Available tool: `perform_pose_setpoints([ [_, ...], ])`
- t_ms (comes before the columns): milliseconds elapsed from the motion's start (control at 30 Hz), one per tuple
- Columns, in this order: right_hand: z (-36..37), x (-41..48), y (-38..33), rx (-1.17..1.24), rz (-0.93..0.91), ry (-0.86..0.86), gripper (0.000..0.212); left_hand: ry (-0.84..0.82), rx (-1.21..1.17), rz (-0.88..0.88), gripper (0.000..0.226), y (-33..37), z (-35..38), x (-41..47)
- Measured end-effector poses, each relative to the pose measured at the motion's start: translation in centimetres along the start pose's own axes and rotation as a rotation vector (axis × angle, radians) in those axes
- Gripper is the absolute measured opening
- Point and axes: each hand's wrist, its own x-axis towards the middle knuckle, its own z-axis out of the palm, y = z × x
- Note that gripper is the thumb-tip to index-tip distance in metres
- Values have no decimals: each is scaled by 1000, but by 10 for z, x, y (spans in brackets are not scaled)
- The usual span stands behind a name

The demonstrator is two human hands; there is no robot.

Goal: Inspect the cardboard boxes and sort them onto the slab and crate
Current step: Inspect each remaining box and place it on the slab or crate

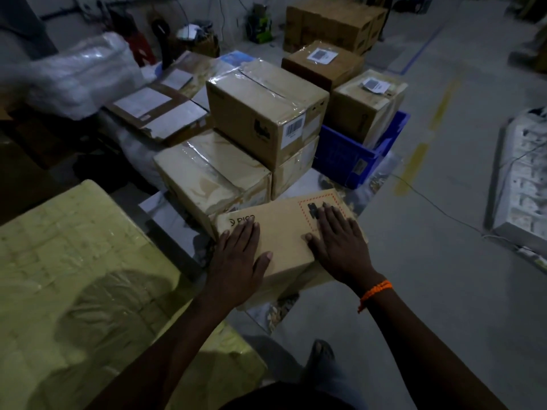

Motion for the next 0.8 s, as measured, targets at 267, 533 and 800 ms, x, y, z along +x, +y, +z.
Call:
perform_pose_setpoints([
  [267,-4,6,-2,-6,9,-36,81,8,20,-19,70,-1,1,6],
  [533,-28,32,11,144,186,-14,74,-39,-228,-265,81,1,-23,15],
  [800,-57,28,19,845,335,33,7,101,-1198,-730,41,-5,-49,19],
])
